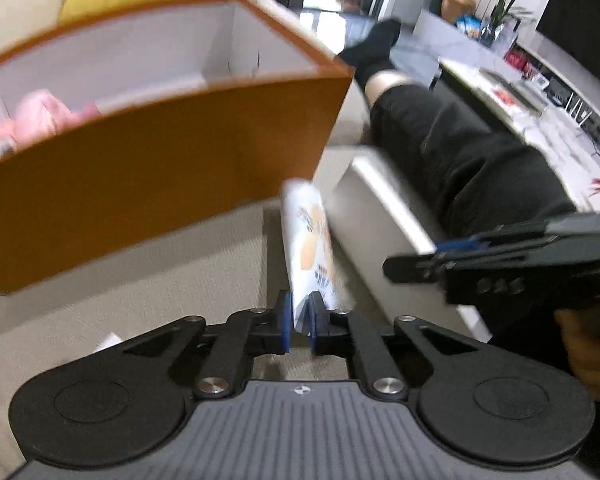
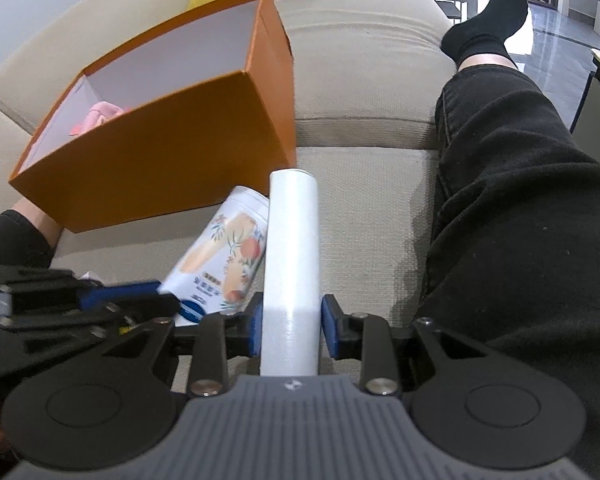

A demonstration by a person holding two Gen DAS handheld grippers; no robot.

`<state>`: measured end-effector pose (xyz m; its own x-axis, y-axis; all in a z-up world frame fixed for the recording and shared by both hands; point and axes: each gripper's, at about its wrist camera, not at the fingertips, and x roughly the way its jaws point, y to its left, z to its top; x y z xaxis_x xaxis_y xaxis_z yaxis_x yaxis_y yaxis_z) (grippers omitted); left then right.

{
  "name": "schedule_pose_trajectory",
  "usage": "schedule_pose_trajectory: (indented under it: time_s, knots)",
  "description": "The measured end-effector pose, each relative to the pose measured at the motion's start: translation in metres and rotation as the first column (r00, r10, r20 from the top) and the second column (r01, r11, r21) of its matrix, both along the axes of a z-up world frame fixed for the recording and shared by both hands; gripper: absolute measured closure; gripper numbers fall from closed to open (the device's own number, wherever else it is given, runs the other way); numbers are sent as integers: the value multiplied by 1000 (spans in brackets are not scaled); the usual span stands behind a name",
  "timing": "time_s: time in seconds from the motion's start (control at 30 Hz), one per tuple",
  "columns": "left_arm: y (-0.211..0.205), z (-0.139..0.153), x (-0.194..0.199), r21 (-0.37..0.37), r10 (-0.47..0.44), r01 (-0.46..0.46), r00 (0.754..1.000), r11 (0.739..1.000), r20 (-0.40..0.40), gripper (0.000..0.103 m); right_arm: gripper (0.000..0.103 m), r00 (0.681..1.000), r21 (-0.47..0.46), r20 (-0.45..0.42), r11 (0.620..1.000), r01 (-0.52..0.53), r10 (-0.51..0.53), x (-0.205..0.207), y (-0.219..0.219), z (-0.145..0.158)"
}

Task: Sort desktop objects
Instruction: 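Grasp the white lotion tube with the left gripper while the right holds the white box, then carry the white box and lotion tube over the orange box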

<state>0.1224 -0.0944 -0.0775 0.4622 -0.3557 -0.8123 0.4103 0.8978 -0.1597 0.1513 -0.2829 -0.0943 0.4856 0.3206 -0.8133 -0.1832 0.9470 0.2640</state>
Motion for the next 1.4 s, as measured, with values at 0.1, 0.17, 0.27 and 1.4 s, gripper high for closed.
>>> schedule_pose_trajectory:
  time_s: [0.1,0.17,0.27,1.4]
  knots:
    - [8,21,-9,-13,5,-5,999,1000,51,96,73,1000,33,-3,999,-17,17,-2,2,3]
    - [11,32,-13,-2,12,-12,997,1000,80,97,73,1000,45,-5,999,-30,30,-3,4,5]
    - [11,37,-12,8,12,-13,995,1000,99,97,73,999,25,-13,999,-43,43,-3,10,1]
    - [0,59,-11,51,27,-38,979,998,204,92,74,998,50,-10,997,-55,55,1,0,11]
